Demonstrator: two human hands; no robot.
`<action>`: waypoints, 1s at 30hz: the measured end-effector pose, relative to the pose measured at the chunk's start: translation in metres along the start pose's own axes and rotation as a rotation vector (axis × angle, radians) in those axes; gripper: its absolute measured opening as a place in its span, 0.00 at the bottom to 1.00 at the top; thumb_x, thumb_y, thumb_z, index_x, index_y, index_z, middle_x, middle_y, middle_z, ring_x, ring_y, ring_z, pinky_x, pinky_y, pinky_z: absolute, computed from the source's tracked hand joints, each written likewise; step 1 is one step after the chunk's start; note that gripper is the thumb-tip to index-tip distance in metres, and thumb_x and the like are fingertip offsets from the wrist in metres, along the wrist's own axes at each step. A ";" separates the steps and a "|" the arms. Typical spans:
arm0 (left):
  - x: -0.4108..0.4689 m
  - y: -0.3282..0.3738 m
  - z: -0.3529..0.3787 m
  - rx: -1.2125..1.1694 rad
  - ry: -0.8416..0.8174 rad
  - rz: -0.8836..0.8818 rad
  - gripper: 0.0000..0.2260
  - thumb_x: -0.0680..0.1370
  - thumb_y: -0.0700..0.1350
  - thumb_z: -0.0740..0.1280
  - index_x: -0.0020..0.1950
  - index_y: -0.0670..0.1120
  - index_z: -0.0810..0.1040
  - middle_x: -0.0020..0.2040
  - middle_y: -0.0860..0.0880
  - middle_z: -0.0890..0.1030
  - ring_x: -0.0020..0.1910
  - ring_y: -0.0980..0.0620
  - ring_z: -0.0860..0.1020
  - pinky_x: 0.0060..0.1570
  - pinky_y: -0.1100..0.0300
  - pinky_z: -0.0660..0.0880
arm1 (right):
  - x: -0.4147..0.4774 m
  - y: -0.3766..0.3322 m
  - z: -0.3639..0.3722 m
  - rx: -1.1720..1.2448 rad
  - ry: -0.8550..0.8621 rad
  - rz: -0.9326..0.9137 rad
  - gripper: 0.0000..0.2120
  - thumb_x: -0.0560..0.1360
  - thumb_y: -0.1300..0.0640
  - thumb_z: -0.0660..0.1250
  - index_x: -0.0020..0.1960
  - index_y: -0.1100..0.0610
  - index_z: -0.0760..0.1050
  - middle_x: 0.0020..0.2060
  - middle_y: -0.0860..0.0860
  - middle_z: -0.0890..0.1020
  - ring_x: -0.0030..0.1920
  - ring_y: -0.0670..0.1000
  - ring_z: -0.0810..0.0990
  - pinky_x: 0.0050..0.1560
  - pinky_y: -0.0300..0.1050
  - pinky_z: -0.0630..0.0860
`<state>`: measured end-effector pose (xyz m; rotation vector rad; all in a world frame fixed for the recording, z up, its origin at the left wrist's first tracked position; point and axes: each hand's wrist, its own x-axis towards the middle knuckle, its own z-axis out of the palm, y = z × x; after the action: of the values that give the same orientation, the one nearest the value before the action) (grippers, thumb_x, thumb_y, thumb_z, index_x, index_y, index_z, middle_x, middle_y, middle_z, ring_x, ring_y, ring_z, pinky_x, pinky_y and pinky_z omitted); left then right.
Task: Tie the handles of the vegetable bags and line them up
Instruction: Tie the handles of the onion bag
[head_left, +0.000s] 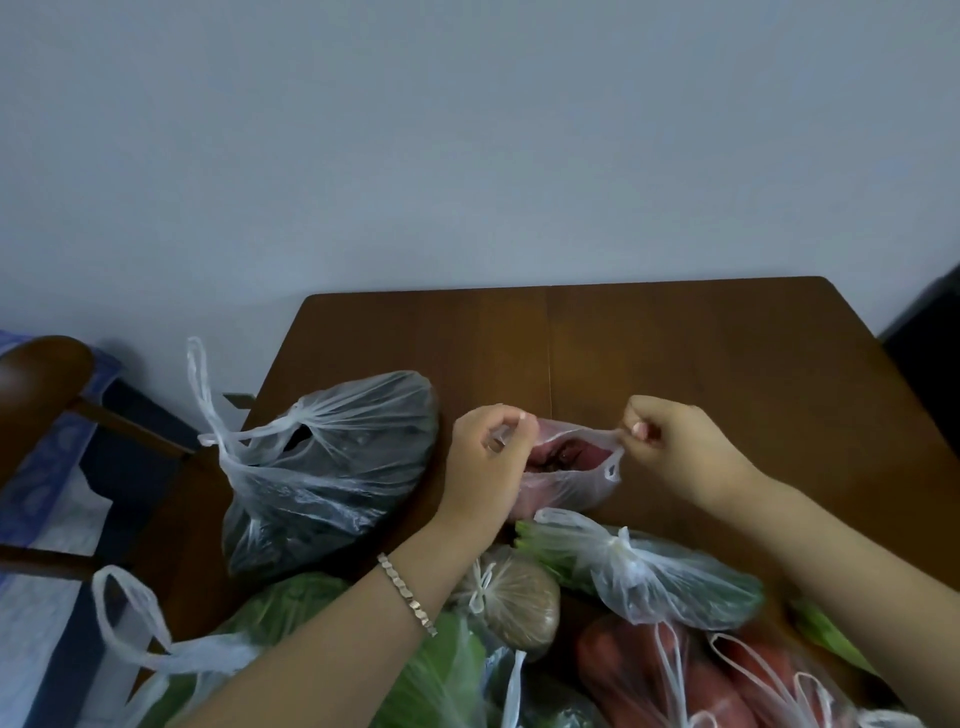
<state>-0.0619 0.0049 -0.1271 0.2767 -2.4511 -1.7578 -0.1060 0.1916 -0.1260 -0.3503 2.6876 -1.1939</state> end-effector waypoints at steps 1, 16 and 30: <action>0.000 -0.002 0.003 -0.015 -0.029 -0.010 0.05 0.77 0.41 0.64 0.45 0.47 0.79 0.46 0.52 0.80 0.49 0.61 0.77 0.50 0.71 0.71 | -0.003 0.001 0.002 0.075 0.002 -0.034 0.19 0.71 0.67 0.66 0.29 0.50 0.64 0.31 0.53 0.77 0.34 0.49 0.74 0.38 0.38 0.70; 0.008 -0.016 0.013 -0.367 -0.014 -0.282 0.10 0.71 0.31 0.69 0.36 0.45 0.80 0.27 0.51 0.82 0.29 0.58 0.81 0.32 0.69 0.76 | 0.016 -0.008 0.047 0.887 0.021 0.146 0.13 0.77 0.64 0.59 0.49 0.49 0.79 0.30 0.43 0.82 0.34 0.40 0.78 0.46 0.39 0.75; 0.029 -0.030 0.003 -0.374 -0.187 -0.488 0.06 0.69 0.33 0.72 0.38 0.44 0.82 0.36 0.44 0.84 0.38 0.48 0.84 0.38 0.59 0.82 | 0.021 -0.005 0.062 0.854 -0.183 0.147 0.08 0.72 0.72 0.63 0.45 0.65 0.80 0.38 0.65 0.81 0.39 0.55 0.81 0.43 0.44 0.77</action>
<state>-0.0884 -0.0077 -0.1571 0.7500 -2.2290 -2.4946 -0.1096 0.1385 -0.1642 -0.1106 1.7841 -1.9703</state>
